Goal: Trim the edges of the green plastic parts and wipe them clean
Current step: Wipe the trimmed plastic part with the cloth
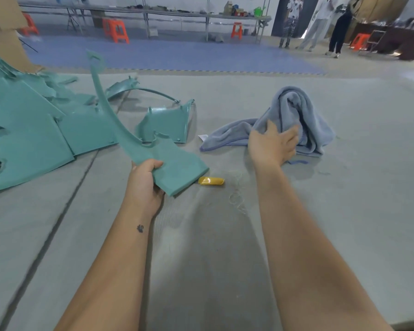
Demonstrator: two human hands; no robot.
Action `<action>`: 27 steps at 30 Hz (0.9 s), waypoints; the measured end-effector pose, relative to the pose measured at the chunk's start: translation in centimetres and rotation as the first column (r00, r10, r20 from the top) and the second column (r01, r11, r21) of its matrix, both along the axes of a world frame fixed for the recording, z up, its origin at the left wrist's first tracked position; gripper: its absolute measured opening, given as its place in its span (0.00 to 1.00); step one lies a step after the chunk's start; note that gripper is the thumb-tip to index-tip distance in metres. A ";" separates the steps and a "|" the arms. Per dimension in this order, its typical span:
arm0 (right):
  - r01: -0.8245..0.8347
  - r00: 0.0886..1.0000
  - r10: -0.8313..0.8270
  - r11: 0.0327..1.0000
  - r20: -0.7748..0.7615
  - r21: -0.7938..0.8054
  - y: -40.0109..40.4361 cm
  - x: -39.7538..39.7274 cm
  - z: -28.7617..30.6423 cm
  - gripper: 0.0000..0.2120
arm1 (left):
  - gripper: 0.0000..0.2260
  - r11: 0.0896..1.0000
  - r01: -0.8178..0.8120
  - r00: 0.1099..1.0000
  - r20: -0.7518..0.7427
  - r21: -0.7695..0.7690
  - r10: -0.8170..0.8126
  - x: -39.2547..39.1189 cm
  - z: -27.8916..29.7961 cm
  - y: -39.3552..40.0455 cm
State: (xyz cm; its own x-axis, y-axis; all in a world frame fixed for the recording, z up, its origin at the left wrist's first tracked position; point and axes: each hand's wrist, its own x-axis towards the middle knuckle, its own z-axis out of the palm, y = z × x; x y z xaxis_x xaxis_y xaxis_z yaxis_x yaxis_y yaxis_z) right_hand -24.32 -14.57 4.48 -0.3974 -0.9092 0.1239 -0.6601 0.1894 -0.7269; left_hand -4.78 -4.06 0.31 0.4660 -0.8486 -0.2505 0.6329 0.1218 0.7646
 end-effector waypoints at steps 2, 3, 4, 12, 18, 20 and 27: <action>0.011 1.000 -0.010 0.997 -0.013 0.081 -0.2 -0.5 0.0 0.25 | 0.20 1.000 0.010 1.000 0.007 -0.002 -0.010 0.0 0.0 0.0; 0.018 1.000 -0.019 0.998 0.006 0.060 -0.1 -0.4 0.1 0.24 | 0.19 1.000 0.014 1.000 0.012 0.000 -0.014 -0.1 0.1 0.0; 0.021 0.998 -0.020 1.000 0.062 -0.013 0.2 -0.2 0.4 0.21 | 0.19 1.000 0.017 1.000 0.011 0.004 -0.017 -0.1 0.1 -0.1; -0.555 0.492 0.528 0.803 0.692 -0.219 1.6 0.9 3.9 0.20 | 0.19 1.000 0.023 1.000 -0.019 -0.013 -0.023 0.1 0.2 0.2; -0.506 0.783 0.536 0.844 0.314 -0.180 1.4 0.4 0.3 0.16 | 0.18 1.000 -0.010 0.999 -0.038 -0.024 0.009 0.2 0.2 0.1; -0.462 0.862 0.493 0.860 0.118 -0.216 1.8 0.3 -0.9 0.22 | 0.18 1.000 -0.018 0.999 -0.028 -0.014 0.018 0.2 0.1 0.0; -0.626 0.751 0.598 0.779 -0.279 -0.014 2.1 1.4 -2.0 0.26 | 0.13 0.998 -0.056 0.997 0.053 -0.037 0.058 0.4 0.0 -0.3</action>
